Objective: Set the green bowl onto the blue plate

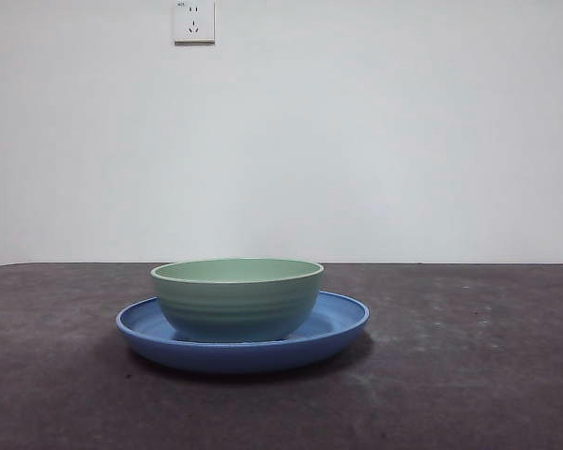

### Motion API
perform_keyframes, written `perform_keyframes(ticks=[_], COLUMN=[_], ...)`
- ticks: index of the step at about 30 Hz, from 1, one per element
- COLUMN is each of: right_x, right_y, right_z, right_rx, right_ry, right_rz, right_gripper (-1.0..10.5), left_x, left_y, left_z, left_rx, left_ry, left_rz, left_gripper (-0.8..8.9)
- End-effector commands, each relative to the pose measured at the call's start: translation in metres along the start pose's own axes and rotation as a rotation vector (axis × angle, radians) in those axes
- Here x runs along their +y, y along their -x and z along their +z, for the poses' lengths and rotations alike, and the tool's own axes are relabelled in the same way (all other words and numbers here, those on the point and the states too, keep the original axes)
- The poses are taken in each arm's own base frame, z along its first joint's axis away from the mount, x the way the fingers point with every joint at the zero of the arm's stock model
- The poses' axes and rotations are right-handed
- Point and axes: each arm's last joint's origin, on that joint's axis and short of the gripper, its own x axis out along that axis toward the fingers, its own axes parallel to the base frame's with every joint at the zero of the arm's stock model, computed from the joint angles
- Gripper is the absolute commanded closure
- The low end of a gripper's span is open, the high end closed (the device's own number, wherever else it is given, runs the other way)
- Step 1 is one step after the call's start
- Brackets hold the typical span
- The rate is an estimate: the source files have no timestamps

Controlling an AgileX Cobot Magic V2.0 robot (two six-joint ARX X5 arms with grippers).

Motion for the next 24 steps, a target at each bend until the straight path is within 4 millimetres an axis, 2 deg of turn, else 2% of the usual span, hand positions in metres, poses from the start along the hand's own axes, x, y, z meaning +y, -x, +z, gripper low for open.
perform_keyframes(ticks=[1,24], right_x=[0.0013,0.0013], right_y=[0.0025,0.0025], right_z=[0.004,0.004], right_rx=[-0.027,-0.027], right_ry=[0.02,0.02], right_rz=[0.009,0.009], right_gripper=[9.2,9.2], left_x=[0.0023,0.0038], left_y=[-0.001,0.0004], left_z=[-0.006,-0.0072], left_rx=[0.007,0.012], left_ry=[0.02,0.019], left_rz=[0.022,0.068], left_gripper=[7.82,7.82])
